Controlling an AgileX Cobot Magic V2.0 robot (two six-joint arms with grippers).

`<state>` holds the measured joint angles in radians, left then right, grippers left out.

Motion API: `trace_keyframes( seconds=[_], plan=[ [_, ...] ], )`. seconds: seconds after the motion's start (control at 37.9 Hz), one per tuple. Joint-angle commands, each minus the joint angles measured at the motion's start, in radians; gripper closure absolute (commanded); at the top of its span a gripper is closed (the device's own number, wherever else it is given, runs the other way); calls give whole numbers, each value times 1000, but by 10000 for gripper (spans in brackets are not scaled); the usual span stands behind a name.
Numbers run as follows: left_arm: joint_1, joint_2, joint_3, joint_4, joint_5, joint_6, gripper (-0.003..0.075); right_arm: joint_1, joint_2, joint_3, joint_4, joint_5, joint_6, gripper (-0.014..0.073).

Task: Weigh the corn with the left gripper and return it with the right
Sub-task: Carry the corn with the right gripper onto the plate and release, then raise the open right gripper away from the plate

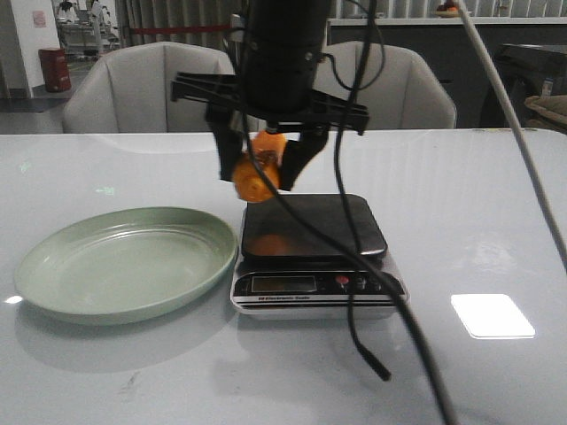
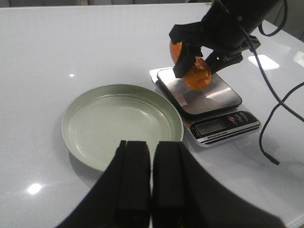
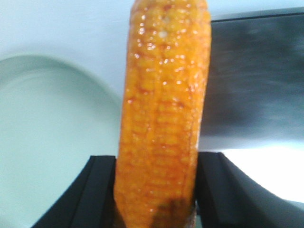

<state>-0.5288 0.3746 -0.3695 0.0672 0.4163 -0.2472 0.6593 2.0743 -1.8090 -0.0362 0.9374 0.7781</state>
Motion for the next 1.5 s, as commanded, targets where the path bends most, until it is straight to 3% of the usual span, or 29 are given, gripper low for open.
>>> trace_keyframes(
  seconds=[0.0,0.42,0.5,0.69,0.95,1.11,1.37,1.48],
  plan=[
    [3,5,-29,4,-79,-3,606,44,-58,-46,36,-54,-32,430],
    [3,5,-29,4,-81,-3,606,155,52,-47,96,-156,-32,417],
    [3,5,-29,4,-81,-3,606,163,72,-47,117,-188,-41,344],
    [3,5,-29,4,-81,-3,606,169,97,-49,118,-232,-65,13],
    [3,5,-29,4,-79,-3,606,105,40,-130,113,-120,-91,-8],
    [3,5,-29,4,-79,-3,606,52,-35,-136,119,2,-223,-8],
    [3,5,-29,4,-79,-3,606,-81,-179,-126,165,249,-679,-8],
    [3,5,-29,4,-79,-3,606,-125,-278,-20,171,242,-804,-8]
  ],
)
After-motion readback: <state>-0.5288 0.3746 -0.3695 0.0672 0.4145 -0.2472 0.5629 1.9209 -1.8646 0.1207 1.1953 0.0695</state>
